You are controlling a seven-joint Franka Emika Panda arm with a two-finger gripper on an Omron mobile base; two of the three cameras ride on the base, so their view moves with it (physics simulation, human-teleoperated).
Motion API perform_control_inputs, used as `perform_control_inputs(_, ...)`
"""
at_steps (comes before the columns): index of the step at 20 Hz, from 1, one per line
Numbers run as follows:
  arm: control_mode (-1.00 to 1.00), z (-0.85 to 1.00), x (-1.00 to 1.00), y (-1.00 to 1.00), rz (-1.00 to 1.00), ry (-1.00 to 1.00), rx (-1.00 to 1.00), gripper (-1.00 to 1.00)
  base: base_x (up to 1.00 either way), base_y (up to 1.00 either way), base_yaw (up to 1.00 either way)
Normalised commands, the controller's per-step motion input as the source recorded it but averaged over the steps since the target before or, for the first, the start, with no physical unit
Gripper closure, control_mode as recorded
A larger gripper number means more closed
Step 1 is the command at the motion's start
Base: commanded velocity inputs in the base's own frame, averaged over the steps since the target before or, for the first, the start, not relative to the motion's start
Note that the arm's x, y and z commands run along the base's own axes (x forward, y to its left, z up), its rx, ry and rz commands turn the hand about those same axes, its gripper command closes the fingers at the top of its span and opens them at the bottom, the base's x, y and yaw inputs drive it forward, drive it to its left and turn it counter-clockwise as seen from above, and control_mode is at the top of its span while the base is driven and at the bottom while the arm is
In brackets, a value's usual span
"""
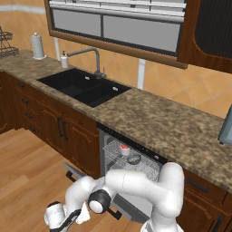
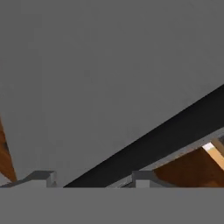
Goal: Pick up the cup and bowl from the counter, place them in the dishwasher, and close the dishwasher door.
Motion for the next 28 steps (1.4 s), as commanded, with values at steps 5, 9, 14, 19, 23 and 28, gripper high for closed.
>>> perform_control_inputs(5, -1.00, 0.01, 1.00, -1.00, 0.13, 0.00, 0.00, -1.00, 0.00, 0.00, 0.00)
perform_control_inputs(9, -1.00, 0.00, 1.00, -1.00, 0.10, 0.00, 0.00, -1.00, 0.00, 0.00, 0.00)
perform_control_inputs(14, -1.00, 0.00, 1.00, -1.00, 0.05, 0.00, 0.00, -1.00, 0.00, 0.00, 0.00)
perform_control_inputs(19, -1.00, 0.00, 1.00, -1.00, 0.00, 0.04, 0.00, -1.00, 0.00, 0.00, 0.00)
perform_control_inputs(23, -1.00, -0.02, 1.00, -1.00, 0.00, 0.13, 0.00, -1.00, 0.00, 0.00, 0.00)
perform_control_inputs(28, -1.00, -0.10, 1.00, -1.00, 0.00, 0.17, 0.00, -1.00, 0.00, 0.00, 0.00)
